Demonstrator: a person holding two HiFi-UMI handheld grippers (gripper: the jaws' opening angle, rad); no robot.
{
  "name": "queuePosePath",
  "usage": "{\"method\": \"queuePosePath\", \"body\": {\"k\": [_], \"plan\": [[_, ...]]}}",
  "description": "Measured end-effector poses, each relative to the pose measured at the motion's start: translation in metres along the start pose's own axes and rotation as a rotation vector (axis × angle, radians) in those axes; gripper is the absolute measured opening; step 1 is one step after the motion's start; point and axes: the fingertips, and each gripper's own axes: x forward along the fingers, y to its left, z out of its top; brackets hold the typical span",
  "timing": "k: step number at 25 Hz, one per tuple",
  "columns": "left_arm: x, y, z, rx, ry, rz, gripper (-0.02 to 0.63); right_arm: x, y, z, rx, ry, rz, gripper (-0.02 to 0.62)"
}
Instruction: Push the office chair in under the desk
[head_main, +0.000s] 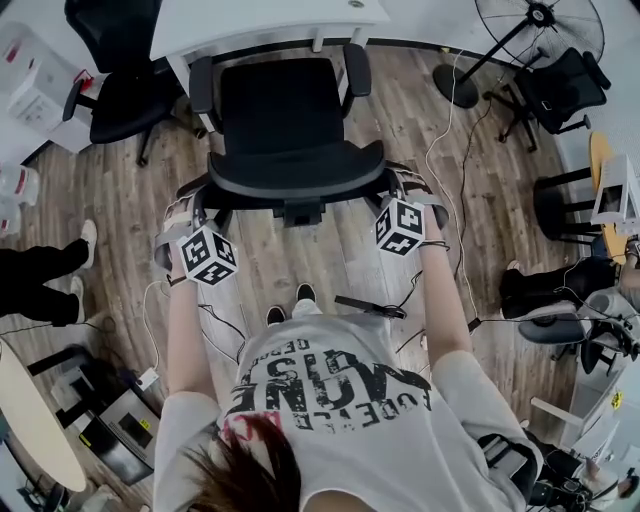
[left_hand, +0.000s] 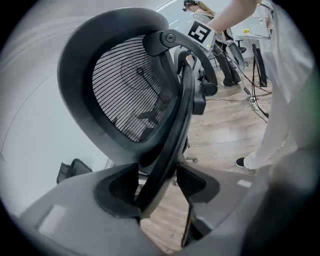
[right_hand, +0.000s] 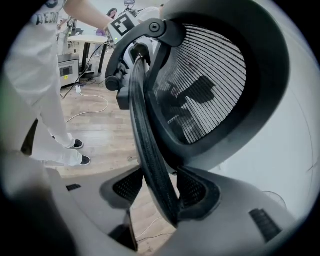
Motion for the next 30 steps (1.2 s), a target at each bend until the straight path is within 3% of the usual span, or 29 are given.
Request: {"method": "queuePosePath", "body": {"k": [30], "plan": [[0.039, 0.036, 0.015, -0.009, 0.026, 0.032, 0.247, 0.033, -0.053, -0.011, -0.04, -0.026, -0.014, 0.209]]}}
